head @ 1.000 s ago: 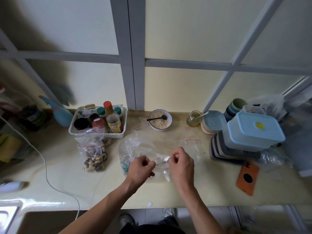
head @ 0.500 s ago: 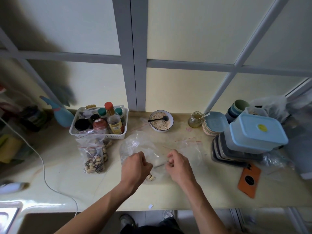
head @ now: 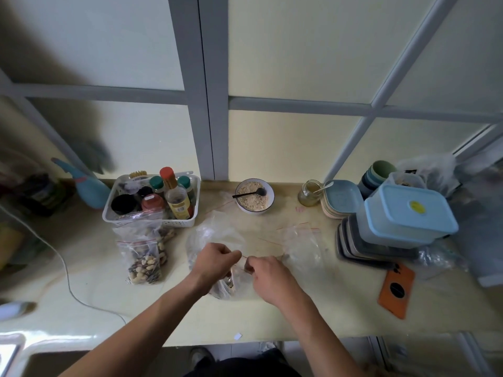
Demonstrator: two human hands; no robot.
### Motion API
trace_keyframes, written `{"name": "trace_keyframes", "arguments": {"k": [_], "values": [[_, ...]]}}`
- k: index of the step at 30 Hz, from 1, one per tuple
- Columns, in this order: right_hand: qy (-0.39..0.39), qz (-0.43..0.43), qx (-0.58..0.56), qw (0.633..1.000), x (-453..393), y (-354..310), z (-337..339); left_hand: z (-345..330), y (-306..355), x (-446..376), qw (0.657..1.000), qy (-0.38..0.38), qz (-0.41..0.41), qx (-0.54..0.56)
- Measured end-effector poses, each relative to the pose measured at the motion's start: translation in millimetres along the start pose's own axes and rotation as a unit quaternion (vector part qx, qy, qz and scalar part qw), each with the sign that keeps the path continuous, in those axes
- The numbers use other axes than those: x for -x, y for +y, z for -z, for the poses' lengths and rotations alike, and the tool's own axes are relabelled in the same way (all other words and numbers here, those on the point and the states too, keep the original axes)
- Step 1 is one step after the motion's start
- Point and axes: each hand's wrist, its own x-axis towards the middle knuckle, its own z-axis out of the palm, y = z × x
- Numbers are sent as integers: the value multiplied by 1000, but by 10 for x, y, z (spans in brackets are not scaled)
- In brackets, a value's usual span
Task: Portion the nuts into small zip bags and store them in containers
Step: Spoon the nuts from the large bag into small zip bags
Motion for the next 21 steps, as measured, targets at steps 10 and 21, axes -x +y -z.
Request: {"name": "trace_keyframes", "arguments": {"k": [10, 21], "values": [[-71, 20, -30, 997, -20, 34, 96, 6, 37, -35, 992, -51, -76, -85], [-110, 40, -172, 978, 140, 65, 246, -45, -320, 2, 912, -165, -351, -130]]}}
